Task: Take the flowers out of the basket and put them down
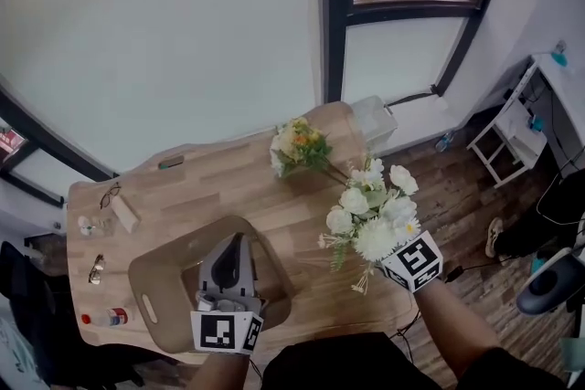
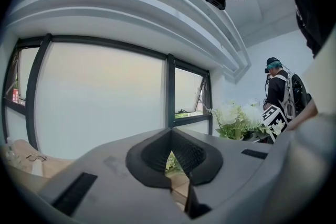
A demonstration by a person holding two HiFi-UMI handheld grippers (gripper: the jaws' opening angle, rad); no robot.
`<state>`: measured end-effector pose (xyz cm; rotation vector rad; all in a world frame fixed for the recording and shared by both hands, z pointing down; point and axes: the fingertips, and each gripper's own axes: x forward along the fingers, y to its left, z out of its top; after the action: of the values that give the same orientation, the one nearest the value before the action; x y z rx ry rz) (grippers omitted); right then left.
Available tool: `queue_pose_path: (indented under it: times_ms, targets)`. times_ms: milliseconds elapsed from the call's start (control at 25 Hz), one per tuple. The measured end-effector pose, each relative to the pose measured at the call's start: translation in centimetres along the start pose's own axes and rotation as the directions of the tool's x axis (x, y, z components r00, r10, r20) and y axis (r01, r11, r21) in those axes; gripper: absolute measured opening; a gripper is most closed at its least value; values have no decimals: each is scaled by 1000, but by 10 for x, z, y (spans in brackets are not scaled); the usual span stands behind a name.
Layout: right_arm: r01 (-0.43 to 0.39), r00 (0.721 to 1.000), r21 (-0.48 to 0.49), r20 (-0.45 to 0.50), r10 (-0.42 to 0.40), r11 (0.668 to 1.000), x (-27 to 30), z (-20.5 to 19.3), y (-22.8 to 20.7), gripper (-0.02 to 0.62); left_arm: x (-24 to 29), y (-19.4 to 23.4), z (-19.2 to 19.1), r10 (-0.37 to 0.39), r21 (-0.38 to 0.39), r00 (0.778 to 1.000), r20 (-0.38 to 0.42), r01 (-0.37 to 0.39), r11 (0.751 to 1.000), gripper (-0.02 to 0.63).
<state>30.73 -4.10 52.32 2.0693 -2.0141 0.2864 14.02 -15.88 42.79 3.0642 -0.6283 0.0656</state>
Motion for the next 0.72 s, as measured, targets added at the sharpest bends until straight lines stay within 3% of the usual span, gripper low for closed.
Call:
queue_pose_path:
  times_ms: [720]
  targets:
    - [-51,998,36,-37,53,998,46,-50,0,278,6,12,-29,52,10,998,-36,-52,999,2]
